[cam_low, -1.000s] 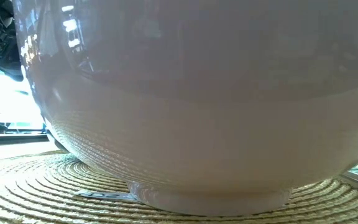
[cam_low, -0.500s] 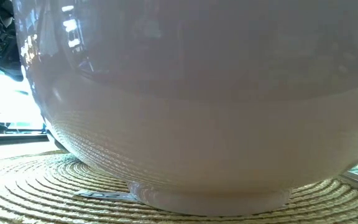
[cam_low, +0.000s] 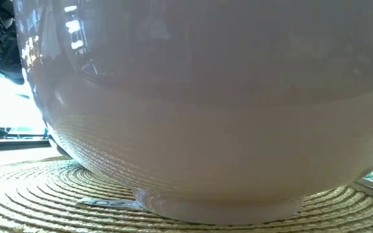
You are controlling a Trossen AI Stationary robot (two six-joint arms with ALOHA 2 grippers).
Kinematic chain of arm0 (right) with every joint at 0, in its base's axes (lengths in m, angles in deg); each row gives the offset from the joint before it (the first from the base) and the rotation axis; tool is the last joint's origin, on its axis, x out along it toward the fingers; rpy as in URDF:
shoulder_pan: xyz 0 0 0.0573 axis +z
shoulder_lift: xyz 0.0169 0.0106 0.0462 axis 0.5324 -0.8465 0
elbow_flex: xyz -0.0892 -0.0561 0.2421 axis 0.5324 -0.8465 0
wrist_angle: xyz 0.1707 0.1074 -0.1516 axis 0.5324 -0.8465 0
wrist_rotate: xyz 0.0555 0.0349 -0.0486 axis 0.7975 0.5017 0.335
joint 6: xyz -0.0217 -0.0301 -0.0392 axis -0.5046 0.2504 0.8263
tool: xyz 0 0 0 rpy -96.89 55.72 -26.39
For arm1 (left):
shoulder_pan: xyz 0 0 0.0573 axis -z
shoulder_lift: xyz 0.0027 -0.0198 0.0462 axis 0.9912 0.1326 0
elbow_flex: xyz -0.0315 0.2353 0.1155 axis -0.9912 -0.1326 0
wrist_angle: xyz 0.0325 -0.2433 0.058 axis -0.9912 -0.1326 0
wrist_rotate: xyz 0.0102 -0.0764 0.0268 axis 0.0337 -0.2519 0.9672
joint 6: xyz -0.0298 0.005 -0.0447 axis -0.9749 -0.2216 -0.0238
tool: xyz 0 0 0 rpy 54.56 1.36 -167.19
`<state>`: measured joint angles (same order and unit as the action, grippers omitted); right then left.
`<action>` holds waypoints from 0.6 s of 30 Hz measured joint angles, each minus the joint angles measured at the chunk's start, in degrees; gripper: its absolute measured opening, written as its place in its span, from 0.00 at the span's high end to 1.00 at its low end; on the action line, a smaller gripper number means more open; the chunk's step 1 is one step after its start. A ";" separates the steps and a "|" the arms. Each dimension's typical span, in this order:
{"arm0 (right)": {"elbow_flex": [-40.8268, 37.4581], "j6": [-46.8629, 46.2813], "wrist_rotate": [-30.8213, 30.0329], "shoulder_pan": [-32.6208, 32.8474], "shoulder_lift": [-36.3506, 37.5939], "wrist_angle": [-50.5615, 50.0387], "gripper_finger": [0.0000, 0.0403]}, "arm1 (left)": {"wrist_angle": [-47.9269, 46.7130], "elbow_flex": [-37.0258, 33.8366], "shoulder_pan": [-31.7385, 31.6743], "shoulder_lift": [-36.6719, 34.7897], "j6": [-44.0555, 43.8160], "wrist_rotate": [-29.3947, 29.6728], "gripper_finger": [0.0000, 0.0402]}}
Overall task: Arrange a breakfast setting
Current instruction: Pour the cereal into the white bowl, then return to Home Position
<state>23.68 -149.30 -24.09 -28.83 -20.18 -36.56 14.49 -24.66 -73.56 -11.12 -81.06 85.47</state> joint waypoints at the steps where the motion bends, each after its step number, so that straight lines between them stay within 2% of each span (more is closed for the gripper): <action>1: 0.00 -0.34 0.02 0.37 0.00 -0.11 0.28 | 0.00 0.00 0.01 0.00 0.00 0.01 0.72; 10: 0.00 0.86 -0.93 3.51 2.48 -0.25 0.17 | 0.00 0.00 0.01 0.02 0.00 0.01 0.72; 18: 0.00 4.42 -1.07 4.39 7.82 -0.73 0.14 | 0.00 0.00 0.01 0.01 0.00 0.00 0.72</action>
<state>23.68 -144.88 -25.16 -24.44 -12.36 -37.29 14.49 -24.66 -73.55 -11.11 -81.06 85.47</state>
